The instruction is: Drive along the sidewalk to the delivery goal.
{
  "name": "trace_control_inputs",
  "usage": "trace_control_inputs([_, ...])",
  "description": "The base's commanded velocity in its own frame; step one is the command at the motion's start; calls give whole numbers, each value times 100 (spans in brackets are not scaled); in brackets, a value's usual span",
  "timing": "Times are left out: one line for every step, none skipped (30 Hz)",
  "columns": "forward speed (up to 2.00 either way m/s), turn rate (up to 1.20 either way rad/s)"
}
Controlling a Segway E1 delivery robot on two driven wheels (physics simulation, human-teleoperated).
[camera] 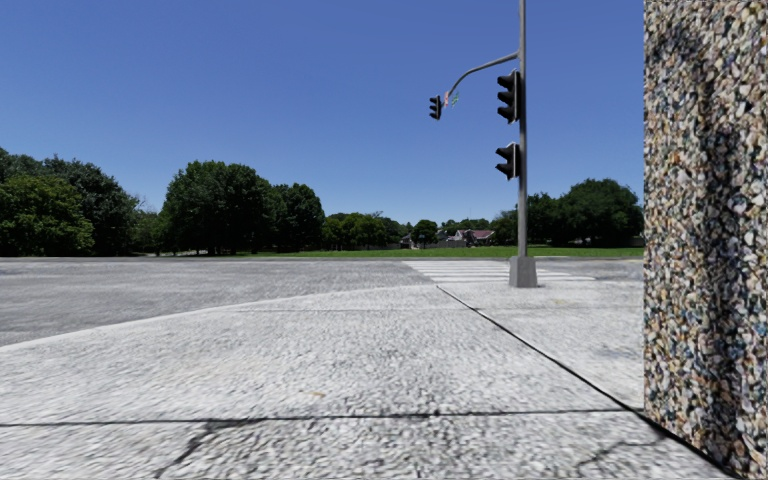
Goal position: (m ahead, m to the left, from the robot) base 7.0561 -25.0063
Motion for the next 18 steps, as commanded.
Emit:
trace_control_inputs([200,0])
trace_control_inputs([200,0])
trace_control_inputs([200,0])
trace_control_inputs([200,0])
trace_control_inputs([200,0])
trace_control_inputs([200,0])
trace_control_inputs([200,0])
trace_control_inputs([200,0])
trace_control_inputs([200,0])
trace_control_inputs([200,0])
trace_control_inputs([200,0])
trace_control_inputs([200,0])
trace_control_inputs([200,0])
trace_control_inputs([200,0])
trace_control_inputs([200,0])
trace_control_inputs([200,0])
trace_control_inputs([200,0])
trace_control_inputs([200,-20])
